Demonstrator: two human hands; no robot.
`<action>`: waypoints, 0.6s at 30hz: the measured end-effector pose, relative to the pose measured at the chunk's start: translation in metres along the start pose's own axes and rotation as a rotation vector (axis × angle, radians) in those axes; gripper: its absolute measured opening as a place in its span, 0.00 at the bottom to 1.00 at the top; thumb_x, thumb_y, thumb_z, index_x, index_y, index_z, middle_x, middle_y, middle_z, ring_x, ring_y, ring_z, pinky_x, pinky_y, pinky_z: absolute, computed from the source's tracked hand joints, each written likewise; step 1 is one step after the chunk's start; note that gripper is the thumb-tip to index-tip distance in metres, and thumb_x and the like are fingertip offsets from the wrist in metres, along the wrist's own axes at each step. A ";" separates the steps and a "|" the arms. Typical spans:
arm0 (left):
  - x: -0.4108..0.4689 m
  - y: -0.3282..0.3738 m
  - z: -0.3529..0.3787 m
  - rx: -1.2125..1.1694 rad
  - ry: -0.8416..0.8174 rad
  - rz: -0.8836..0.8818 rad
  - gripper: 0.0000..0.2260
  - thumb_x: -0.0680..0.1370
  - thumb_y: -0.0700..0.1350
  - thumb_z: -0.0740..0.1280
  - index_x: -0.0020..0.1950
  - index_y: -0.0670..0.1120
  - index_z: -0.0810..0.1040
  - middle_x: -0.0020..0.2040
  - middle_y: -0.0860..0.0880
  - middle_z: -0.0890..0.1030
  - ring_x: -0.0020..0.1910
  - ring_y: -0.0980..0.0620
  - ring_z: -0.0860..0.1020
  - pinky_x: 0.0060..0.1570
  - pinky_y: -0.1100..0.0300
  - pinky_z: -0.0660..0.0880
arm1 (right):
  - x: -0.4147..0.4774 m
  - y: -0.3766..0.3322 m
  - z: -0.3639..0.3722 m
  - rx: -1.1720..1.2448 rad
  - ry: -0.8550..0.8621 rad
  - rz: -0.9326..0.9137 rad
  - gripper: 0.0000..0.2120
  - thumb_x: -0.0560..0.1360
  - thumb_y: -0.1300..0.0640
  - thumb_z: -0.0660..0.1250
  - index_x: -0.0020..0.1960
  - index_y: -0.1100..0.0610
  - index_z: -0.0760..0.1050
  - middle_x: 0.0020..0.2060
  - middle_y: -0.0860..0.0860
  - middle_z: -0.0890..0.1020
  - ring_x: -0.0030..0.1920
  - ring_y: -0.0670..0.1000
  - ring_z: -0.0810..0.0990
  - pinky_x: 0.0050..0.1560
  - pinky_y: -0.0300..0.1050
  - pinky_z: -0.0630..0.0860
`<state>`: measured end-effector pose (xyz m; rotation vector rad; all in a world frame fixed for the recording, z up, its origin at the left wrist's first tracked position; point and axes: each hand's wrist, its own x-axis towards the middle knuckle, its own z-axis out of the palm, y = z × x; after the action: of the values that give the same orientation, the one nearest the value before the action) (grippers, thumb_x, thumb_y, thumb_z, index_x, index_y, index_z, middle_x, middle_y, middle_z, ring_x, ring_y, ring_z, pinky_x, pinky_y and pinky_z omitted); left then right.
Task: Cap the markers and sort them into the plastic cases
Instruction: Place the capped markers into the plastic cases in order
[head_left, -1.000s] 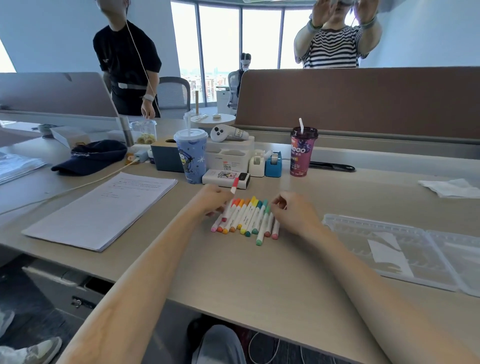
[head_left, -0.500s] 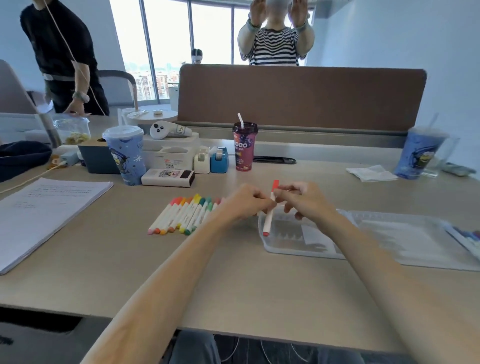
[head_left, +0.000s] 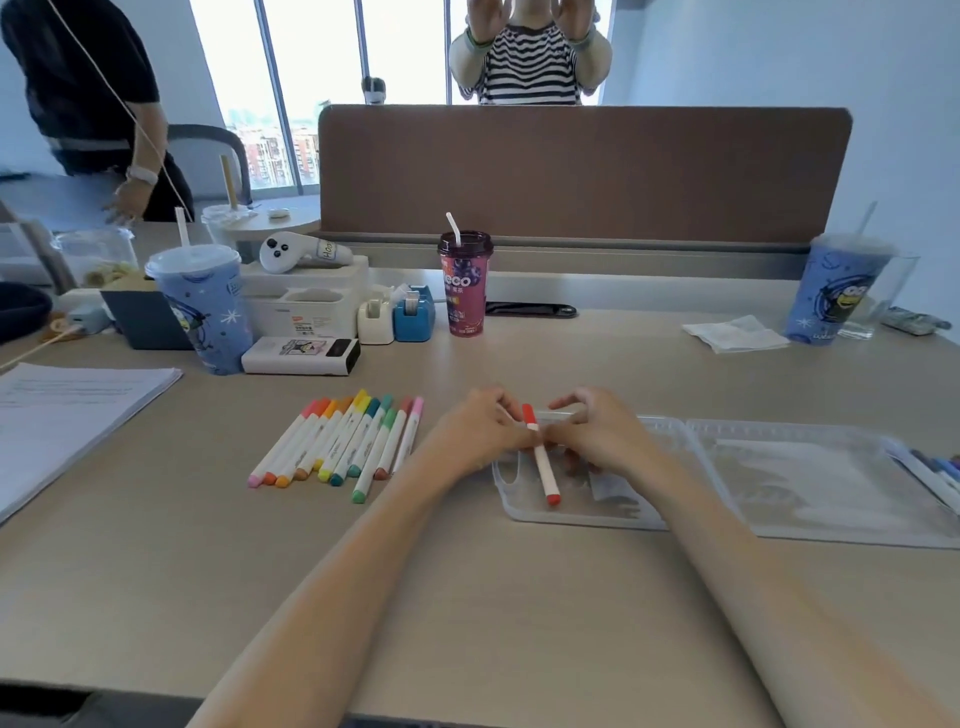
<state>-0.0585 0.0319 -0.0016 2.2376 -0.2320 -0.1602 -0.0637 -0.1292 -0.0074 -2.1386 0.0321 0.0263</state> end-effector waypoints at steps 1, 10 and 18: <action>0.000 0.000 0.001 0.007 0.003 0.008 0.12 0.71 0.49 0.74 0.49 0.48 0.74 0.46 0.47 0.82 0.46 0.51 0.79 0.42 0.60 0.74 | -0.001 -0.001 0.000 0.005 -0.028 0.006 0.15 0.72 0.57 0.73 0.55 0.56 0.73 0.33 0.56 0.83 0.25 0.50 0.79 0.23 0.39 0.71; 0.004 -0.008 0.001 -0.025 0.041 0.110 0.08 0.72 0.45 0.74 0.48 0.47 0.77 0.45 0.49 0.81 0.43 0.53 0.78 0.45 0.60 0.77 | -0.004 -0.003 0.004 0.140 -0.098 0.068 0.13 0.74 0.59 0.72 0.56 0.59 0.74 0.28 0.55 0.83 0.28 0.52 0.81 0.21 0.40 0.71; 0.006 -0.012 0.005 -0.057 0.028 0.144 0.04 0.75 0.45 0.72 0.46 0.50 0.77 0.43 0.56 0.77 0.41 0.61 0.74 0.38 0.69 0.68 | -0.005 -0.005 0.004 0.126 -0.118 0.085 0.08 0.76 0.58 0.70 0.53 0.60 0.78 0.38 0.57 0.85 0.30 0.51 0.82 0.23 0.40 0.74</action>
<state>-0.0527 0.0343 -0.0138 2.1564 -0.3681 -0.0574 -0.0685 -0.1231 -0.0055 -2.0052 0.0542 0.1953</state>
